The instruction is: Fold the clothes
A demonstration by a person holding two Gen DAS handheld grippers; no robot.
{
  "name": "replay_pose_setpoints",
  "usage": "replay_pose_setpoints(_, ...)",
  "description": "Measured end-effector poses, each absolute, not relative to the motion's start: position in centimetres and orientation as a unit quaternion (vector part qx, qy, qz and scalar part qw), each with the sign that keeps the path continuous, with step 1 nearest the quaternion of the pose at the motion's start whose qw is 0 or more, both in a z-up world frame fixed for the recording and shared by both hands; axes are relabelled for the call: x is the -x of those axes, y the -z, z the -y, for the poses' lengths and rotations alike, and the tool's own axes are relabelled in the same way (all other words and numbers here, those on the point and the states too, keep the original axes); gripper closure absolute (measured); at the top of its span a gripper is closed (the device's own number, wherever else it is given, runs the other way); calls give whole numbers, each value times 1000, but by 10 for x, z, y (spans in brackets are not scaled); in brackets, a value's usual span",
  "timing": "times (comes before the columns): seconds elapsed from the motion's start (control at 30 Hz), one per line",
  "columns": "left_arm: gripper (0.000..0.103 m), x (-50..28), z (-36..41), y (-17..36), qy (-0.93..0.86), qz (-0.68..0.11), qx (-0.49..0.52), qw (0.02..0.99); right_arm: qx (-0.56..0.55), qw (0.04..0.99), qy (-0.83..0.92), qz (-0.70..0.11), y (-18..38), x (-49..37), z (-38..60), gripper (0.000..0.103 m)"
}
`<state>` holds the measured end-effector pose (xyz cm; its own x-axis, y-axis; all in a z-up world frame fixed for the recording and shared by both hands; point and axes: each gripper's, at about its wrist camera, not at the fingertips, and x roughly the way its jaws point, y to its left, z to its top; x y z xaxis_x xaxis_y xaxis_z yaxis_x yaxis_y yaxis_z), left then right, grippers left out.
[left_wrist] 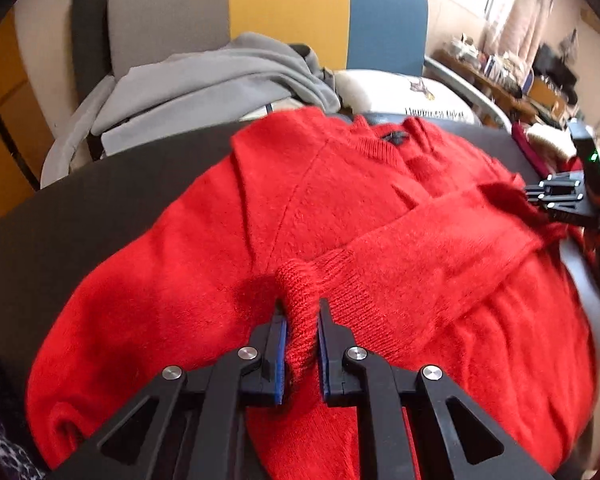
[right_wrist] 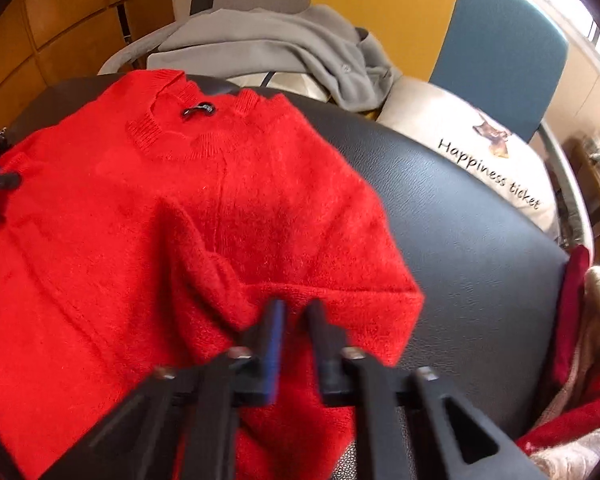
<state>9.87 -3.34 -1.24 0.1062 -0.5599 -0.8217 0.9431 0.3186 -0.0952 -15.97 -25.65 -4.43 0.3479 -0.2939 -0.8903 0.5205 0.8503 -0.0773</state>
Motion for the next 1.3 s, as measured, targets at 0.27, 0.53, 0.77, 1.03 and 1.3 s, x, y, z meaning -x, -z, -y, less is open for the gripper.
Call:
replay_pose_setpoints(0.27,91,-114,42,-10,525,-400,-201,724,-126,830,348,-417,-3,174,282,101)
replay_pose_setpoints(0.53,91,-141,70,16,487,-441,-214,723,-192,811,391,-390,1,180,322,103)
replay_pose_setpoints(0.77,90,-157,63,22,493,-484,-172,702,-236,851,291,-369,6,188,288,91)
replay_pose_setpoints(1.03,89,-192,50,6,505,-561,-99,649,-257,798,364,-405,48,188,309,89)
replay_pose_setpoints(1.3,49,-206,31,2,461,-571,-83,674,-176,833,317,-419,18,178,255,85)
